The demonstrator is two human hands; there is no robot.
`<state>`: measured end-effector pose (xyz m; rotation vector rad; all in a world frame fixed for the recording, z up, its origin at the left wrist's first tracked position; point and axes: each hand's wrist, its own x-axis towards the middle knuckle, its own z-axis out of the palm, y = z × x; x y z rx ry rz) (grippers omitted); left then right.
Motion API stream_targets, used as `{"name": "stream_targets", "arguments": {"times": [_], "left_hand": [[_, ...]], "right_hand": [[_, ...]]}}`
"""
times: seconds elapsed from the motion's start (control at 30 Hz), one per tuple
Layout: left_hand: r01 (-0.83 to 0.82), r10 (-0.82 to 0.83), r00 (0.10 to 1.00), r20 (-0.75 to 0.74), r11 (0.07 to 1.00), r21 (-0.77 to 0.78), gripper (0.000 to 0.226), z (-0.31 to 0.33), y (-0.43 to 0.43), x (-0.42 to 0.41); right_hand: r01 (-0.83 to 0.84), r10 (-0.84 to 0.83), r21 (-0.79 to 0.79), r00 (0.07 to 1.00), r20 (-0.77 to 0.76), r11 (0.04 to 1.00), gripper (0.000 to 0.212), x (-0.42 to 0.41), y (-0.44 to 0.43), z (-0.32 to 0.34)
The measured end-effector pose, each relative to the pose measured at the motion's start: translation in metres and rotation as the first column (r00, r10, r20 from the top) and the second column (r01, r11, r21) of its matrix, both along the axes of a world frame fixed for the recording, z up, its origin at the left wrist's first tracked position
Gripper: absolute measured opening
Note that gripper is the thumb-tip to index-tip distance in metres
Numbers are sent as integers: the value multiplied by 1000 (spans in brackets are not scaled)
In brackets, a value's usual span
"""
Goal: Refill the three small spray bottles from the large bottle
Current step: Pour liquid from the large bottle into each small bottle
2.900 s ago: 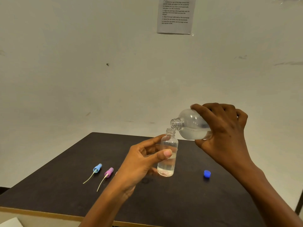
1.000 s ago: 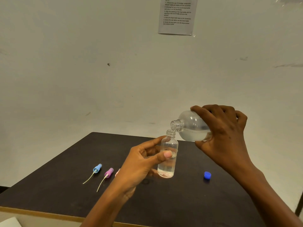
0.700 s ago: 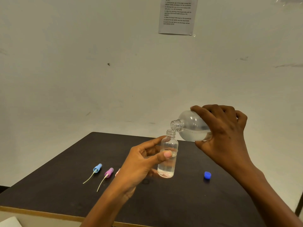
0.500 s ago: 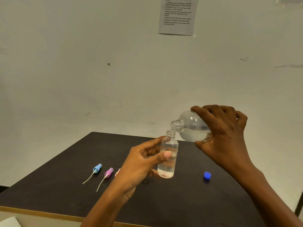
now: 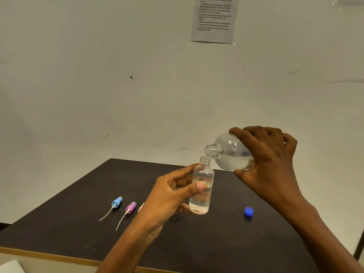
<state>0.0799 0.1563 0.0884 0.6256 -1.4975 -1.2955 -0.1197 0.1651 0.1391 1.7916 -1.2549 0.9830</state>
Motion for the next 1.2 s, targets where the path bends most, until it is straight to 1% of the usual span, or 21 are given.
{"name": "stream_targets", "arguments": {"times": [0.47, 1.03, 1.2], "left_hand": [[11, -11, 1000, -3, 1000, -6, 47, 0, 0, 2], [-6, 6, 1000, -12, 1000, -13, 40, 0, 0, 3], [-11, 11, 1000, 2, 1000, -14, 43, -2, -1, 3]], "right_hand": [[2, -2, -7, 1000, -4, 1000, 88, 3, 1, 2], [8, -8, -16, 1000, -14, 1000, 88, 4, 0, 3], [1, -1, -10, 1000, -9, 1000, 89, 3, 0, 1]]}}
